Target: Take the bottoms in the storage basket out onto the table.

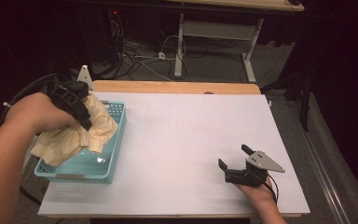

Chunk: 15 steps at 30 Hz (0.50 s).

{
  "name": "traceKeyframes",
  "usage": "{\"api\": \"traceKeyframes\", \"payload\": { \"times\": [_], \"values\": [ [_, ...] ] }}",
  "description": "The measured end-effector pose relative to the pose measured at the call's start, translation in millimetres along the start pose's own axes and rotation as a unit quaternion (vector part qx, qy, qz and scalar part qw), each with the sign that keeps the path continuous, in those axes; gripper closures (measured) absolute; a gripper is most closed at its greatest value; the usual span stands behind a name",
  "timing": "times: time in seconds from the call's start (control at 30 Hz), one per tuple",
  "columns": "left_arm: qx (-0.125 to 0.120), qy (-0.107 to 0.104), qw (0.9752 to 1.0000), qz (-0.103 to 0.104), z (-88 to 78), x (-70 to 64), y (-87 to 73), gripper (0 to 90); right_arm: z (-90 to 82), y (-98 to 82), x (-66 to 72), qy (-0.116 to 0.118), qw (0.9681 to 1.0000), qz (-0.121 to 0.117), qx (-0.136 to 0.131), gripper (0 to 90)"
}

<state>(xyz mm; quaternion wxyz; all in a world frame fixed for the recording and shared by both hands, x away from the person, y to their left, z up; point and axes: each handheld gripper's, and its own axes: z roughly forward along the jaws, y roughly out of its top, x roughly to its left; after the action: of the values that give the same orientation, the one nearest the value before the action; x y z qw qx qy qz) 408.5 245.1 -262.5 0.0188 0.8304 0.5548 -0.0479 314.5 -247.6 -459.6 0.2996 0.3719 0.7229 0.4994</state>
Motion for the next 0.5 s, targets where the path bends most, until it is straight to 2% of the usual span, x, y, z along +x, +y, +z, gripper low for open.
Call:
{"api": "traceKeyframes", "payload": {
  "times": [0.07, 0.1, 0.13, 0.2, 0.4, 0.5],
  "values": [
    [-0.004, 0.000, 1.0000, 0.009, -5.6, -9.3, 2.8, 61.1, 0.1, -0.3, -0.1, 0.001, 1.0000, -0.001, 0.002, 0.3],
    [-0.006, -0.003, 0.9998, 0.018, -9.2, -18.7, 6.3, 61.0, -0.7, 0.8, -0.5, 0.000, 1.0000, 0.002, -0.002, 0.3],
    [-0.006, -0.003, 0.9998, 0.018, -9.2, -18.7, 6.3, 61.0, -0.7, 0.8, -0.5, 0.000, 1.0000, 0.002, -0.002, 0.3],
    [-0.002, -0.002, 0.9996, 0.028, -10.8, -29.2, 11.1, 61.0, -0.7, 0.4, 0.0, 0.001, 1.0000, -0.002, 0.000, 0.3],
    [0.004, 0.000, 0.9979, 0.065, -8.3, -65.7, 29.6, 61.0, -1.9, 0.9, -0.4, 0.000, 1.0000, 0.000, -0.003, 0.3],
    [0.007, 0.010, 0.9968, 0.079, -4.1, -83.5, 40.0, 61.0, -1.7, 0.5, -0.9, 0.000, 1.0000, -0.002, -0.002, 0.3]
  ]
}}
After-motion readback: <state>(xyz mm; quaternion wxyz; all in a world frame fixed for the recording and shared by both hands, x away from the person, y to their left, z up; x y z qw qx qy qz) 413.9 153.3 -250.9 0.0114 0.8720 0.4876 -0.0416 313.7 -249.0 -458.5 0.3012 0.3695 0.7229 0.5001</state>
